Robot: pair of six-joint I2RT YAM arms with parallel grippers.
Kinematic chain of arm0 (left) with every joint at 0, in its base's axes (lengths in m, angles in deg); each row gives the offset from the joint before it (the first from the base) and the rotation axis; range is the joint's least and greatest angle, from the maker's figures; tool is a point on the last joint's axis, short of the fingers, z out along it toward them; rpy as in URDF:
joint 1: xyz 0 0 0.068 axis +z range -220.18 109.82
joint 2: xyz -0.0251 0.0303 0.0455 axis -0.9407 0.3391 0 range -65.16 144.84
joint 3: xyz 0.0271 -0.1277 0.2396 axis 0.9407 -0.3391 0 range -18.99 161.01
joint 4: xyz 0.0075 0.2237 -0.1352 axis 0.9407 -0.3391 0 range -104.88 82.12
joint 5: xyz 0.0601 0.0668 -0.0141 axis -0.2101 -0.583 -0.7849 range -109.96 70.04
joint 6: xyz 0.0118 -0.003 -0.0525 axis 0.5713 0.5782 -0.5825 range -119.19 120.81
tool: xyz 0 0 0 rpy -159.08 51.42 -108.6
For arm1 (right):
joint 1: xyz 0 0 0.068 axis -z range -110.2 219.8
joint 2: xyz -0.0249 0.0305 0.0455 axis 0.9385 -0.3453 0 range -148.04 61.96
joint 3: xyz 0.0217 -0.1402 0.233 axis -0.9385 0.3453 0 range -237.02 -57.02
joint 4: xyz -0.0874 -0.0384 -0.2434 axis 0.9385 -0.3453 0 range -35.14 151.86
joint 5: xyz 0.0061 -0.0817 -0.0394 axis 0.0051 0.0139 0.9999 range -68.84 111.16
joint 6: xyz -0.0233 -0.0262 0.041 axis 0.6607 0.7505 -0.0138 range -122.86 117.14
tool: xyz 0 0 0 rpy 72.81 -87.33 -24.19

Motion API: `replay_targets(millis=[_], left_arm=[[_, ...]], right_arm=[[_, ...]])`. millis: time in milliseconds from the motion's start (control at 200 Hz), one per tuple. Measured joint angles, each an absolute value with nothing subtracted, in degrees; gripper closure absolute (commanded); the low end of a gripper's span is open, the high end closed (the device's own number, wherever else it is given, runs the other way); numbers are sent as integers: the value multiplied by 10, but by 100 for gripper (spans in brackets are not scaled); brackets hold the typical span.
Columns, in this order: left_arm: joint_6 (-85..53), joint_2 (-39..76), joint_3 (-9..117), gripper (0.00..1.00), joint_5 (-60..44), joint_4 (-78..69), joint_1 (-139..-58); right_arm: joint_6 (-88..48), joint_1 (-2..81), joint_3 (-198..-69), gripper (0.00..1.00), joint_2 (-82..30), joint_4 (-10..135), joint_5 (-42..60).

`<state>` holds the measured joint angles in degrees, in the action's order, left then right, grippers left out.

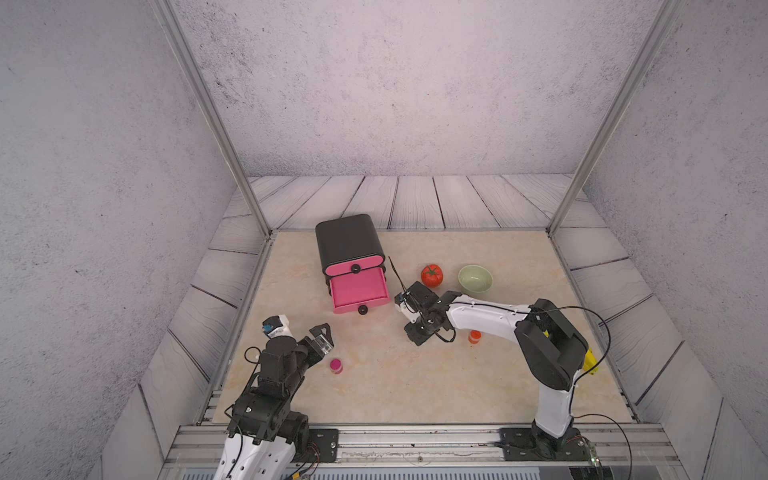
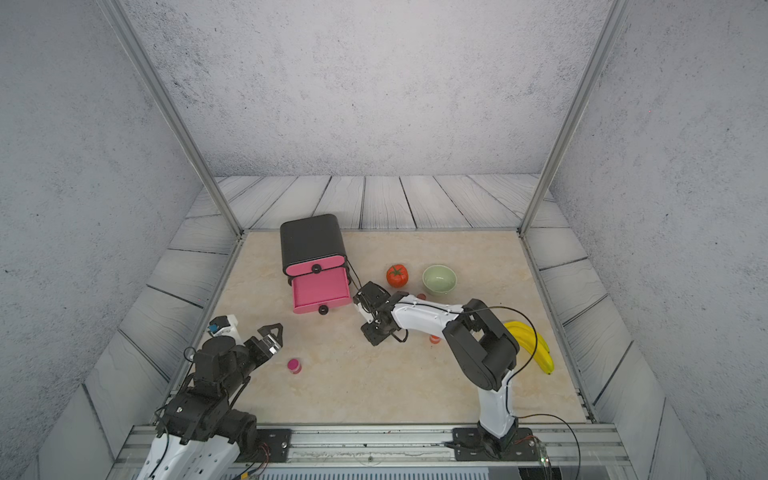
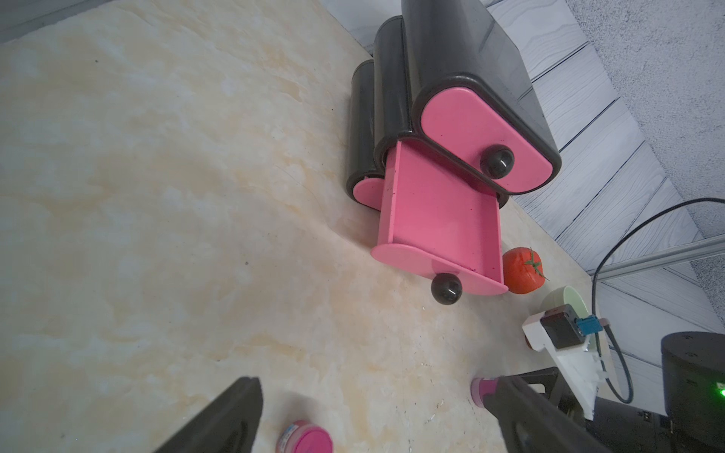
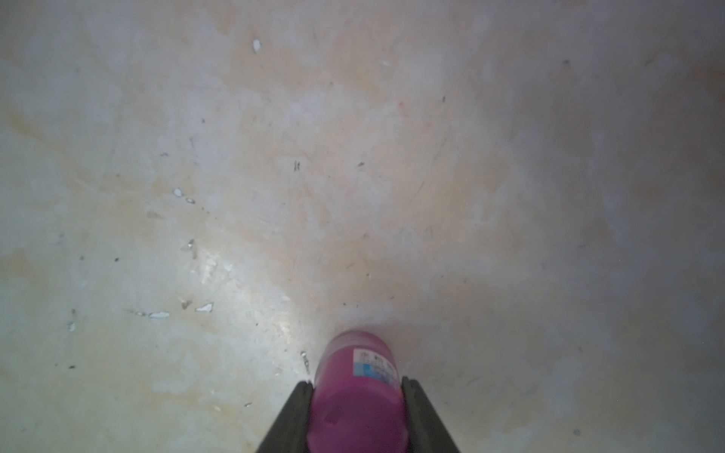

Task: Put the paint cans in the drawer according to color
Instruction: Pick up the paint can at the center of the board, then place the paint can in the drawer.

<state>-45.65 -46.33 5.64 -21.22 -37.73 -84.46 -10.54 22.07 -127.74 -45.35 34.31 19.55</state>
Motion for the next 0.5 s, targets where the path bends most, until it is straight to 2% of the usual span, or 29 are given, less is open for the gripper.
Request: replay_targets(millis=[270,370,500], left_arm=[[-455,-451,67,1,-212,-368,-845],[-453,-443,67,1,-212,-360,-845],[-451,-443,67,0,-210,-359,-845]], right_arm=[[-153,221,-1260,67,-324,439,175],[-166,221,-1328,67,-344,465,159],[-166,221,-1459,66,-424,462,153]])
